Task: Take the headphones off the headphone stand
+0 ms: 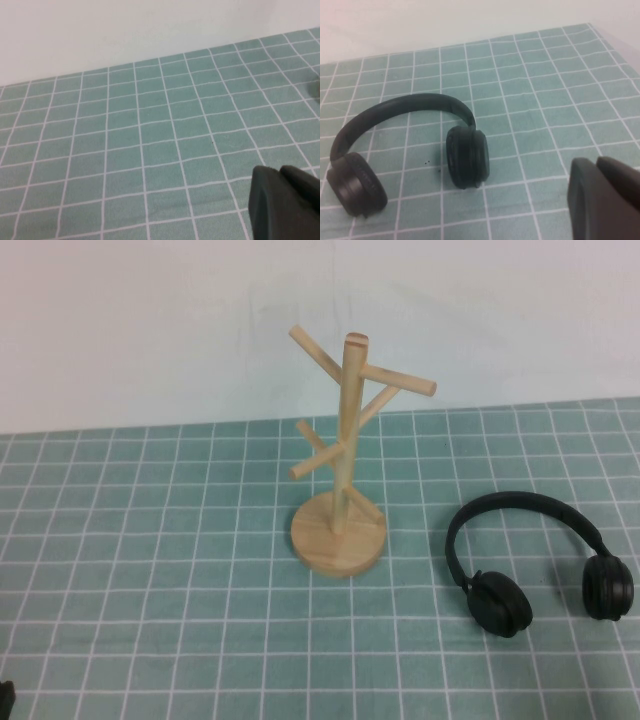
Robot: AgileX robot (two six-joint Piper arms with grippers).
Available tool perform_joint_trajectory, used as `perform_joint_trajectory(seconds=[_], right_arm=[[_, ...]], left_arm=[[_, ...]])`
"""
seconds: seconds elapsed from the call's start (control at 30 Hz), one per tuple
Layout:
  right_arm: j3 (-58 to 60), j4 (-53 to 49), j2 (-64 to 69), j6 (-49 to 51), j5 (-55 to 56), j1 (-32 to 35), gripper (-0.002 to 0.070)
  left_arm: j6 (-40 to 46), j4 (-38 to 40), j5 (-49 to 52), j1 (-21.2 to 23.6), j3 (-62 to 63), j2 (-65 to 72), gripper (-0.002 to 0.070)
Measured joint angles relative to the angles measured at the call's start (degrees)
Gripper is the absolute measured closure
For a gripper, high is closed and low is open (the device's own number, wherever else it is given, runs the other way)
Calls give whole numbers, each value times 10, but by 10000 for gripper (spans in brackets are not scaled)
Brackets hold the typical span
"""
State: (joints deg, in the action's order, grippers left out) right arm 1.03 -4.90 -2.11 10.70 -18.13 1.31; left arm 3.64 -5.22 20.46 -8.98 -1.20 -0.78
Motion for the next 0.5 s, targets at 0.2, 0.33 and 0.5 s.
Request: perform_joint_trajectory(seconds=[0.2,0.33,0.5], right_arm=[[0,0,0,0,0,0,685],[0,-5,0,0,0,0,685],[0,-6,0,0,0,0,685]], left_arm=[[0,0,0,0,0,0,680],[0,0,0,0,0,0,680],[0,0,0,0,0,0,680]])
